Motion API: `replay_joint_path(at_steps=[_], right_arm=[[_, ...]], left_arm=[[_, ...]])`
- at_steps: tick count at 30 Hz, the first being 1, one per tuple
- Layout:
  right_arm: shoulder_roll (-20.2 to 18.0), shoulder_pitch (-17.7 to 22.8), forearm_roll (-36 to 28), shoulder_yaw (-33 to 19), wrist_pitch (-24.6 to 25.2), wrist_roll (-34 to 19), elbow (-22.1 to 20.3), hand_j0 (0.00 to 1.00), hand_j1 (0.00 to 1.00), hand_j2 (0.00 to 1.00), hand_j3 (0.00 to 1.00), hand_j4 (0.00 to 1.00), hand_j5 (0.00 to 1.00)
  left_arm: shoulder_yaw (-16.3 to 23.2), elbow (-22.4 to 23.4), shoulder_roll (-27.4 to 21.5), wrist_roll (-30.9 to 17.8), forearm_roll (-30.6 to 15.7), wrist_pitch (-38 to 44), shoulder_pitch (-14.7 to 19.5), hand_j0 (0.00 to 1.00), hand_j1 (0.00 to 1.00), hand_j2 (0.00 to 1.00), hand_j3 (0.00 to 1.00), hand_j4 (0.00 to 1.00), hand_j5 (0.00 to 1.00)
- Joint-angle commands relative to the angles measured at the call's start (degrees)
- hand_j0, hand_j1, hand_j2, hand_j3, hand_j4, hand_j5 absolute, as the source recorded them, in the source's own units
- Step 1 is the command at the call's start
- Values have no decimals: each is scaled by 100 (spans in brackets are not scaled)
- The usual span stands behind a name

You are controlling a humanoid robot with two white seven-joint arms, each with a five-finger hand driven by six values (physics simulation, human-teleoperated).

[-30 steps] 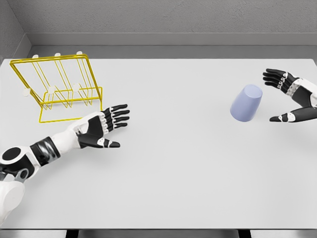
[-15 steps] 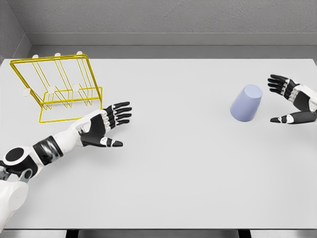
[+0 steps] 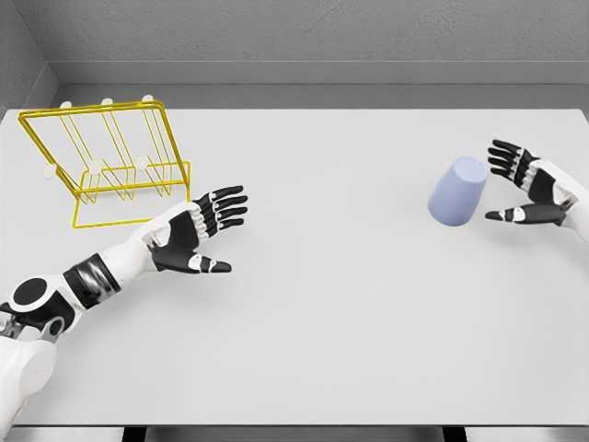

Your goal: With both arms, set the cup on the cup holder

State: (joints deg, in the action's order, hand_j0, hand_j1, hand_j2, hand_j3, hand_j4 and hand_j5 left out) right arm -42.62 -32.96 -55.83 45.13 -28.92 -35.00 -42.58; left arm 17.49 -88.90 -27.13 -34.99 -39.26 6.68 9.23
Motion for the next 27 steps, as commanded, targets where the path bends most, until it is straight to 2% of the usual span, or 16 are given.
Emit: replay_joint_path(at_steps=[1, 5, 27], right_arm=[[105, 0, -33, -13, 36, 0, 118, 100, 100, 100, 100, 100, 100], [272, -35, -33, -4, 36, 0, 110, 100, 100, 100, 100, 100, 100], [403, -70, 160, 101, 168, 0, 66, 100, 100, 100, 100, 100, 100]], left_arm=[[0, -5, -2, -1, -37, 0, 0, 100, 100, 100, 100, 100, 100], [0, -14, 6, -1, -37, 0, -9, 100, 100, 100, 100, 100, 100], [-8, 22, 33, -1, -37, -9, -9, 100, 100, 100, 100, 100, 100]])
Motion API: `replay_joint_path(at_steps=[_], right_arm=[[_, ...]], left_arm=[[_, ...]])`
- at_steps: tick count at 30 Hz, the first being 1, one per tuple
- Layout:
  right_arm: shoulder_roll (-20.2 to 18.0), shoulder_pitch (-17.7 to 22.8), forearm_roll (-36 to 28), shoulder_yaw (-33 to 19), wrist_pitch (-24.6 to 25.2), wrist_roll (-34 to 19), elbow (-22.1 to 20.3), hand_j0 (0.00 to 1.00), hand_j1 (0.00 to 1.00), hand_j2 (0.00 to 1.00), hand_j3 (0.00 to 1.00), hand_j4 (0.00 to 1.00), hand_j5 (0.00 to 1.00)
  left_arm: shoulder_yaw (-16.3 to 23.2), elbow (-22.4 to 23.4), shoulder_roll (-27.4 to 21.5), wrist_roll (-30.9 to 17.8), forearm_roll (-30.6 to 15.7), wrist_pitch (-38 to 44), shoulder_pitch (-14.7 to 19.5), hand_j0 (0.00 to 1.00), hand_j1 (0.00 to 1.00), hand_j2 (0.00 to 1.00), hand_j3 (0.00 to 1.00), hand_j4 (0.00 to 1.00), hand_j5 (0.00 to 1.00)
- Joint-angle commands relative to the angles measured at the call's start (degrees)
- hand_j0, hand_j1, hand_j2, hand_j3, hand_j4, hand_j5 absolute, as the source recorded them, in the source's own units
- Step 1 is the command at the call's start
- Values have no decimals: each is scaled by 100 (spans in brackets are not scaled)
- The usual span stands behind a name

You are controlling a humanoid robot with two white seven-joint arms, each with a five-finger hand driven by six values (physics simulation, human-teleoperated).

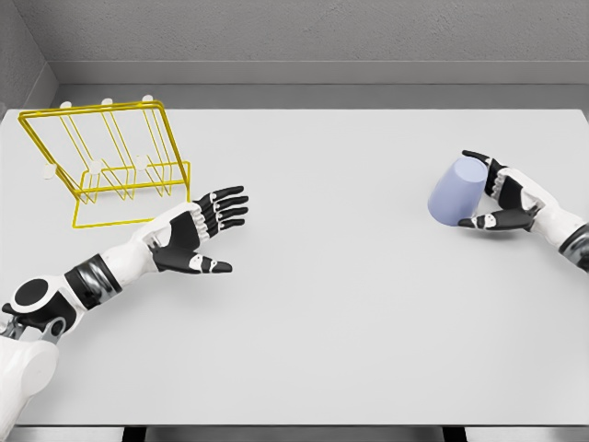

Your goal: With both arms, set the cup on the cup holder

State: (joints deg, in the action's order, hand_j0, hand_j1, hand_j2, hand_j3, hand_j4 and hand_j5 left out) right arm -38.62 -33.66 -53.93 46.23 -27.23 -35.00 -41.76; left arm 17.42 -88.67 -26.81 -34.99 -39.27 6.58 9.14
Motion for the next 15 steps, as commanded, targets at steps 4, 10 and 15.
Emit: replay_joint_path(at_steps=[4, 10, 15], right_arm=[[30, -53, -30, -9, 7, 0, -16, 100, 100, 100, 100, 100, 100], [74, -70, -30, 9, 7, 0, -60, 100, 100, 100, 100, 100, 100], [100, -79, -30, 70, -1, 0, -69, 100, 100, 100, 100, 100, 100]], left_arm=[[-2, -2, 9, -1, -37, 1, 0, 100, 100, 100, 100, 100, 100], [-2, -2, 0, -1, -37, 1, 0, 100, 100, 100, 100, 100, 100], [-2, -10, 9, -1, -37, 1, 0, 100, 100, 100, 100, 100, 100]])
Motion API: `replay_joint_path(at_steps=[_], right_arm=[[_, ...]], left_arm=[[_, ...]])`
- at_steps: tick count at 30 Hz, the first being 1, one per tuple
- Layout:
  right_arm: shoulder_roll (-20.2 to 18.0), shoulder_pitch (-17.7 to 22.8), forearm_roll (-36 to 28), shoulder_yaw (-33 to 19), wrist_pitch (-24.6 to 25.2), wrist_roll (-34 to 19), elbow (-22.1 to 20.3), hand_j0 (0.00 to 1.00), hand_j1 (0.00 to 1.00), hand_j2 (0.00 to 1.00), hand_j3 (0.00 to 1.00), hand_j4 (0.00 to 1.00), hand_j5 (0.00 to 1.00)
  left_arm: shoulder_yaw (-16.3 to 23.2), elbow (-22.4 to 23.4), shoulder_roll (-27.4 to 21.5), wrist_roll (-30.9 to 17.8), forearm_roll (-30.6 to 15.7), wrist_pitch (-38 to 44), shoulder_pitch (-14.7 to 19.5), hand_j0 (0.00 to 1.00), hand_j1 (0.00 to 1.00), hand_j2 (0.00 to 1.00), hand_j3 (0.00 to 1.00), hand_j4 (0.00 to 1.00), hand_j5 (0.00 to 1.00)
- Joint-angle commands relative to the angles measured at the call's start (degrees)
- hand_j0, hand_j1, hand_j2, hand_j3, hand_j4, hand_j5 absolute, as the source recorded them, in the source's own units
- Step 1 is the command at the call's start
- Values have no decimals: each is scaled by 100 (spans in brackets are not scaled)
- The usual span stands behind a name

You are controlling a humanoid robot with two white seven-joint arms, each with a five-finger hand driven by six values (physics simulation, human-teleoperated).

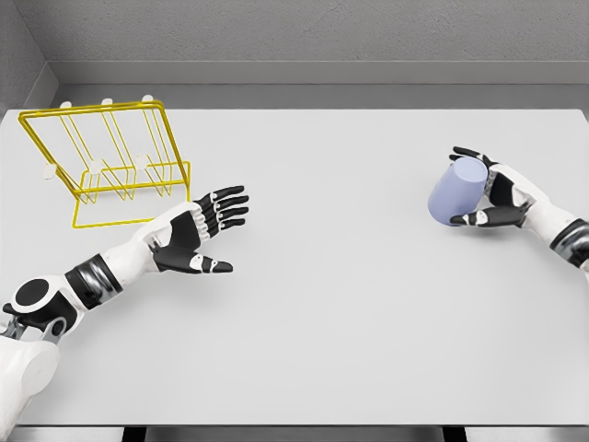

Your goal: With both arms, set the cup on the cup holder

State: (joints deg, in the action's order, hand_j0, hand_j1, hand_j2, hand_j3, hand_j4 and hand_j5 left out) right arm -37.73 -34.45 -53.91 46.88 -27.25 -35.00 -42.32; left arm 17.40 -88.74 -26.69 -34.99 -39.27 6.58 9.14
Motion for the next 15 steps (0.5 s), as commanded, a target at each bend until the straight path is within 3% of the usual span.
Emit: replay_joint_path(at_steps=[1, 4, 10, 15], right_arm=[[21, 0, -31, 5, 1, 0, -13, 100, 100, 100, 100, 100, 100], [21, 0, -31, 5, 1, 0, -13, 99, 99, 99, 99, 99, 99], [21, -9, -31, -4, -17, 0, -13, 82, 82, 82, 82, 82, 82], [29, -44, -31, -4, -17, 0, -13, 75, 75, 75, 75, 75, 75]], left_arm=[[0, -11, -3, -1, -37, -7, 0, 100, 100, 100, 100, 100, 100], [0, -3, 6, -1, -37, -51, 0, 100, 100, 100, 100, 100, 100], [0, 6, 41, -1, -37, -51, 0, 100, 100, 100, 100, 100, 100], [0, 6, 41, -1, -37, -51, 0, 100, 100, 100, 100, 100, 100]])
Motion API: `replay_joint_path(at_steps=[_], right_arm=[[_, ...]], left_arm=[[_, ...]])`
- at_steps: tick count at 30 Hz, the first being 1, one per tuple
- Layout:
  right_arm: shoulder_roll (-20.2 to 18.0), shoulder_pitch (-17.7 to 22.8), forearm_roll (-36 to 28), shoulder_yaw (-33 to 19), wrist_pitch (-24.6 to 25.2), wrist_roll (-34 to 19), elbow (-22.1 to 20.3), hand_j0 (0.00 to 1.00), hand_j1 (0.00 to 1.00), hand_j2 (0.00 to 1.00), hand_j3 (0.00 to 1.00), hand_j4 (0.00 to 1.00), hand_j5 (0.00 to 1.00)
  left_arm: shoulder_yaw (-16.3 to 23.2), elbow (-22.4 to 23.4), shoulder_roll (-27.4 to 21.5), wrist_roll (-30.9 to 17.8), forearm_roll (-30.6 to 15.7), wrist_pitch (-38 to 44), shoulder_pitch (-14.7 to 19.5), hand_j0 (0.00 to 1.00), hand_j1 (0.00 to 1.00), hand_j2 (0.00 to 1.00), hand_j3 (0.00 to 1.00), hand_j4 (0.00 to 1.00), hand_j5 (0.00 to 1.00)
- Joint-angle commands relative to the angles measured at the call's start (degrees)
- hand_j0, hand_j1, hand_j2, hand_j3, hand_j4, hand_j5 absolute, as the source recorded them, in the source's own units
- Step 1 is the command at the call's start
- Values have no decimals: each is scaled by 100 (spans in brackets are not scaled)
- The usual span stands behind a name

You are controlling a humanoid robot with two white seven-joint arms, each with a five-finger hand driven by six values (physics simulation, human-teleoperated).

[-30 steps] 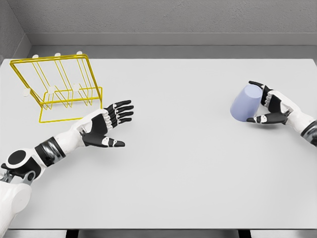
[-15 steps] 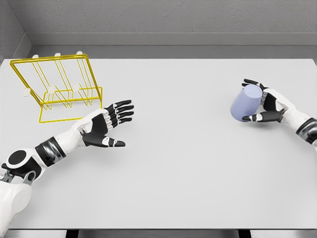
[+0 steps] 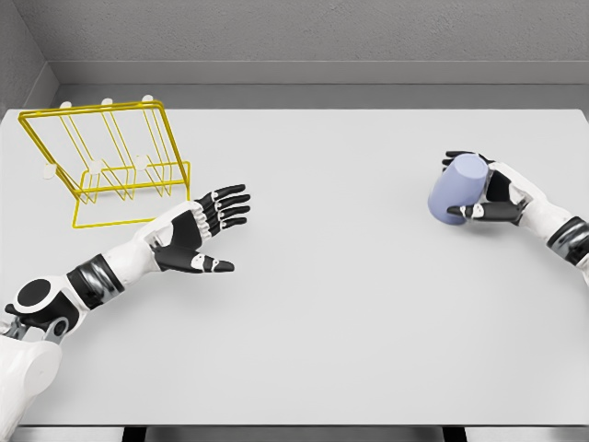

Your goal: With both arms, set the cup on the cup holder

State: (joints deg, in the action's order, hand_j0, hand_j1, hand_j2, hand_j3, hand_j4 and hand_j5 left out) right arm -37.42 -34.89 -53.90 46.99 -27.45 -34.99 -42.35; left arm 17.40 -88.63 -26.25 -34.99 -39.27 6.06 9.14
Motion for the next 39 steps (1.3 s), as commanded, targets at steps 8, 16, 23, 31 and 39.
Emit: replay_joint_path(at_steps=[8, 16, 23, 31, 39], right_arm=[[-2, -18, -33, -14, -33, -1, -10, 72, 72, 72, 72, 72, 72], [-64, -132, -41, -32, -42, -1, -247, 72, 72, 72, 72, 72, 72], [-90, -264, -41, -49, -42, -1, -440, 72, 72, 72, 72, 72, 72], [-81, -264, -33, -32, -50, -1, -924, 72, 72, 72, 72, 72, 72], [-46, -237, 2, -5, -77, -1, -1521, 72, 72, 72, 72, 72, 72]], left_arm=[[0, 13, 6, -1, -37, 0, 0, 100, 100, 100, 100, 100, 100], [0, -5, 6, -1, -37, -140, 0, 100, 100, 100, 100, 100, 100], [0, -5, -3, -1, -37, -149, 0, 100, 100, 100, 100, 100, 100], [0, 4, 6, -1, -37, -140, 0, 100, 100, 100, 100, 100, 100], [0, 13, 6, -1, -28, -140, 0, 100, 100, 100, 100, 100, 100]])
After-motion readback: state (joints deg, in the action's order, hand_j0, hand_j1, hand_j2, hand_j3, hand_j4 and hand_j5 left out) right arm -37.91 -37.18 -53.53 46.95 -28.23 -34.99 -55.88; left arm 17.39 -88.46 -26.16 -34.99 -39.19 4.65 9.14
